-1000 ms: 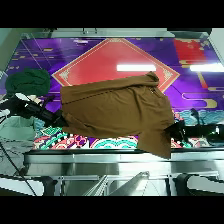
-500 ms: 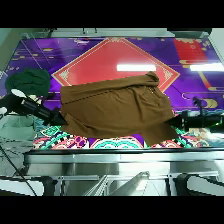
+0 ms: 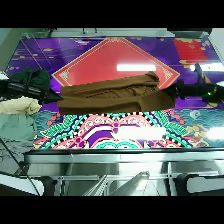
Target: Fold the shirts.
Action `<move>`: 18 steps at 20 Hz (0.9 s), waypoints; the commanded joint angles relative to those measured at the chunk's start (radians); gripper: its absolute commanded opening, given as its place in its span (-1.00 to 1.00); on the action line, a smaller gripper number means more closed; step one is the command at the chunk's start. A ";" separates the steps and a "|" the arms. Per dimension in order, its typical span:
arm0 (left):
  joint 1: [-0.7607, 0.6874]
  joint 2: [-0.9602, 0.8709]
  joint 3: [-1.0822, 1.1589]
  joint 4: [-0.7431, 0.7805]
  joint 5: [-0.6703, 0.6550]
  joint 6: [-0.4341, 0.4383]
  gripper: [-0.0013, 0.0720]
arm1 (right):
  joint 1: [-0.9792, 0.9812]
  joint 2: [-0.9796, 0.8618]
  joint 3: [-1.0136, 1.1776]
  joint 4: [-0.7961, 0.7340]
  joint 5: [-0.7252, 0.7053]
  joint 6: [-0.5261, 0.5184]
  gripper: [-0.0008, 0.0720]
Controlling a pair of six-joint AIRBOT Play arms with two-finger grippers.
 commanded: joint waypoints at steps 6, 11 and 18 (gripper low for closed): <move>0.047 -0.182 0.051 0.049 0.062 -0.063 -0.90 | 0.069 -0.375 0.405 0.016 -0.056 0.050 -0.94; 0.034 -0.201 0.059 0.056 0.150 -0.052 -0.94 | 0.103 -0.414 0.410 0.008 -0.094 0.002 -0.93; 0.027 -0.201 0.320 0.057 -0.010 -0.119 -0.18 | 0.007 -0.396 0.575 -0.053 0.052 0.015 0.58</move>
